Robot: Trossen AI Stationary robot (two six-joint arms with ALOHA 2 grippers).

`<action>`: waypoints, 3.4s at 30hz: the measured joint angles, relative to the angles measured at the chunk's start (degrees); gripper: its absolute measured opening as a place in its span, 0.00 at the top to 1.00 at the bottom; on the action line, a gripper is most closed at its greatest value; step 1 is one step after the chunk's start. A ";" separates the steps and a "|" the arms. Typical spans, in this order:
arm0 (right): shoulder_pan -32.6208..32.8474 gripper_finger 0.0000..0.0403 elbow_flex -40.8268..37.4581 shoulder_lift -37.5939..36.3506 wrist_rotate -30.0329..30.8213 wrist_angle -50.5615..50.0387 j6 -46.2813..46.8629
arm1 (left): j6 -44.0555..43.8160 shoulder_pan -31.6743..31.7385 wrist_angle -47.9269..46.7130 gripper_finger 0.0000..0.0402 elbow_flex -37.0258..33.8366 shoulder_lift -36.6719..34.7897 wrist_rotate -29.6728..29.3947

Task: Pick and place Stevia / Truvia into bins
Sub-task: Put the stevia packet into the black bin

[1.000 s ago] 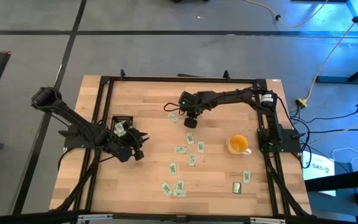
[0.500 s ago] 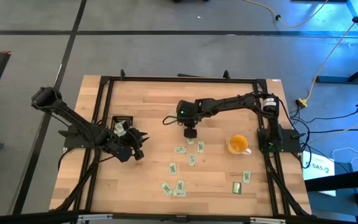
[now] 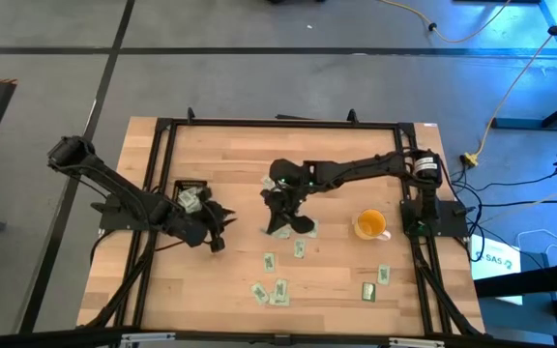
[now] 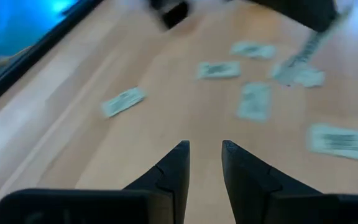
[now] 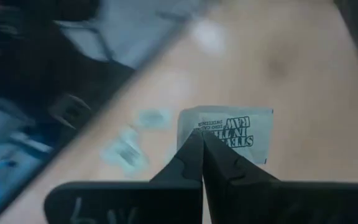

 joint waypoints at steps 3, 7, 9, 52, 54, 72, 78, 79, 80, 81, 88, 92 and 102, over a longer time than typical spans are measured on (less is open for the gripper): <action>0.58 1.00 0.02 -0.04 -3.09 6.25 1.09 | 7.64 0.33 6.68 0.78 0.00 0.02 5.27; 1.56 1.00 0.02 -0.04 -3.43 14.01 3.23 | 17.87 0.44 14.76 0.78 0.02 0.79 10.14; 2.02 1.00 0.04 -0.04 -4.04 16.20 3.88 | 21.18 0.42 16.56 0.78 0.04 1.52 11.05; 3.24 1.00 0.04 -0.06 -3.56 15.53 4.96 | 27.51 0.46 31.36 0.86 0.04 6.93 14.21; 3.24 0.99 0.04 -0.07 -3.56 15.54 5.02 | 27.53 0.46 31.33 0.90 0.04 6.93 14.21; 2.10 0.80 0.11 -0.13 -0.93 10.74 6.59 | 27.53 0.46 31.20 0.98 0.04 6.93 14.47; -0.91 0.71 0.11 -0.13 11.06 0.38 8.64 | 29.08 -0.20 26.39 0.97 0.07 6.91 3.94; -1.43 0.71 0.11 -0.13 12.59 -1.53 9.41 | 29.48 -0.42 24.45 0.97 0.07 6.91 0.08; -1.97 0.71 0.11 -0.13 13.68 -3.29 9.70 | 29.44 -0.66 22.44 0.98 0.07 6.91 -4.20; -2.51 0.71 0.11 -0.13 14.21 -4.98 9.73 | 29.36 -0.94 20.43 0.98 0.07 6.91 -8.64; -4.75 0.71 0.11 -0.13 14.46 -8.72 9.58 | 29.46 -2.44 5.62 0.97 2.28 6.91 -27.79; -4.89 0.71 0.11 -0.13 14.47 -8.53 9.31 | 28.63 -2.25 -3.02 0.97 4.84 6.91 -29.53; -4.86 0.71 0.11 -0.13 14.47 -8.53 7.84 | 10.59 0.02 -28.86 0.97 6.56 6.91 -24.84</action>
